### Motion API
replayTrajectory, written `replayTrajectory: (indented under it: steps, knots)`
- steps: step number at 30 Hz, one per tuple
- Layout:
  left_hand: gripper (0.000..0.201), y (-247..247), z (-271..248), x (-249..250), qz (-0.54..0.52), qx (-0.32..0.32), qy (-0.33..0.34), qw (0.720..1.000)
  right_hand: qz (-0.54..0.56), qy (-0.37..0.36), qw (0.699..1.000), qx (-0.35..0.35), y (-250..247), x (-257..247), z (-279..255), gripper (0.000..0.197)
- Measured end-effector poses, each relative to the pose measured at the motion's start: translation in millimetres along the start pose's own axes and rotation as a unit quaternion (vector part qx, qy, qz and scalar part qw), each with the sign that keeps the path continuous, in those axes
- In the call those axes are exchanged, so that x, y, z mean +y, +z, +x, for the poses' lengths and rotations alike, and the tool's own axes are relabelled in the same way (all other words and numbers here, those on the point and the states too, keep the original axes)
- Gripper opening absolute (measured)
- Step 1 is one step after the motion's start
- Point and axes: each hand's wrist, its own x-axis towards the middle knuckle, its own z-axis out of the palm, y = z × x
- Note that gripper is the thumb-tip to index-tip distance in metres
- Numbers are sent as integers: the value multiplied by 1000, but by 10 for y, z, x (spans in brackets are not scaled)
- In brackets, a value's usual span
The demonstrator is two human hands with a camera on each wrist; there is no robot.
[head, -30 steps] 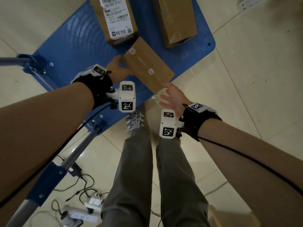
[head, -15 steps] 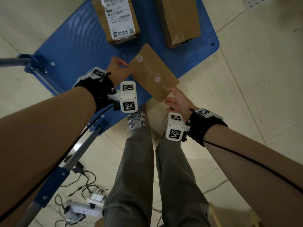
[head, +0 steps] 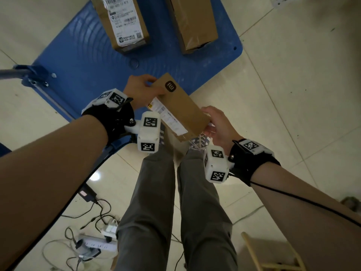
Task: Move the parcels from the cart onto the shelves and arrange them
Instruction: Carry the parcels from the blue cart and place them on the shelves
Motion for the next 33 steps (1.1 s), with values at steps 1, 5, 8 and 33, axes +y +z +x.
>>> replayTrajectory:
  steps: [1,5,8,33]
  knots:
    - [41,20,-32,15,-5,4,-2,1000,19,-10,1000,-11,-80,4,-29,43]
    - [35,123,-231,147,4,-2,15,1000,-43,-51,996,-54,-333,0,-206,69]
    - [43,268,-397,299,-2,-21,18,1000,-121,-66,987,-87,-496,-6,-310,91]
    - [70,997,-741,912,24,-38,52,998,-2,96,977,-190,-1311,198,-524,62]
